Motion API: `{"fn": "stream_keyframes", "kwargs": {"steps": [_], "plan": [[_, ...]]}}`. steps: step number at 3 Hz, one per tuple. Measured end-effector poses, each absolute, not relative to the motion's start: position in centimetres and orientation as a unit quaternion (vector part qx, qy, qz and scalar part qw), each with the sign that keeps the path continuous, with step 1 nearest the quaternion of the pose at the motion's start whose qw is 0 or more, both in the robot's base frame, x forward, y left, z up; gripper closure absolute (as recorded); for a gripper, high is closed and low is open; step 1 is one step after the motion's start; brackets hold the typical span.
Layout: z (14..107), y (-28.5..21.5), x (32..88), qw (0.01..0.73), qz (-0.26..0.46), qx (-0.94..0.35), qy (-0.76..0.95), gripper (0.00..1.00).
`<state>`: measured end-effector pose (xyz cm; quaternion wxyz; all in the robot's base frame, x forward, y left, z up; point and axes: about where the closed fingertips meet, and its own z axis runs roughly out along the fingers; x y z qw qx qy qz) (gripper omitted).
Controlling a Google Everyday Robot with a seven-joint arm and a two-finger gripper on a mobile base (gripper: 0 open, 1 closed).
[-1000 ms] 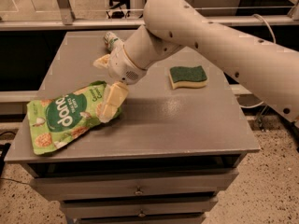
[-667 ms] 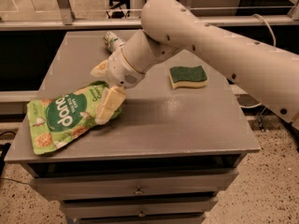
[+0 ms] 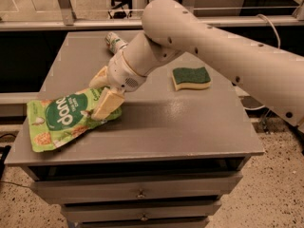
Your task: Pick green rice chip bag
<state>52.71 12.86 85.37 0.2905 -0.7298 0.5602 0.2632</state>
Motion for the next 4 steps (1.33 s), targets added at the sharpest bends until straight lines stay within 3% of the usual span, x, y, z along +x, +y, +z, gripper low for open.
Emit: {"fn": "stream_keyframes", "kwargs": {"steps": [2, 3, 4], "plan": [[88.4, 11.0, 53.9, 0.333, 0.253, -0.708, 0.569, 1.00], [91.5, 9.1, 54.8, 0.389, 0.272, -0.668, 0.573, 1.00], [91.4, 9.1, 54.8, 0.389, 0.272, -0.668, 0.573, 1.00]]}}
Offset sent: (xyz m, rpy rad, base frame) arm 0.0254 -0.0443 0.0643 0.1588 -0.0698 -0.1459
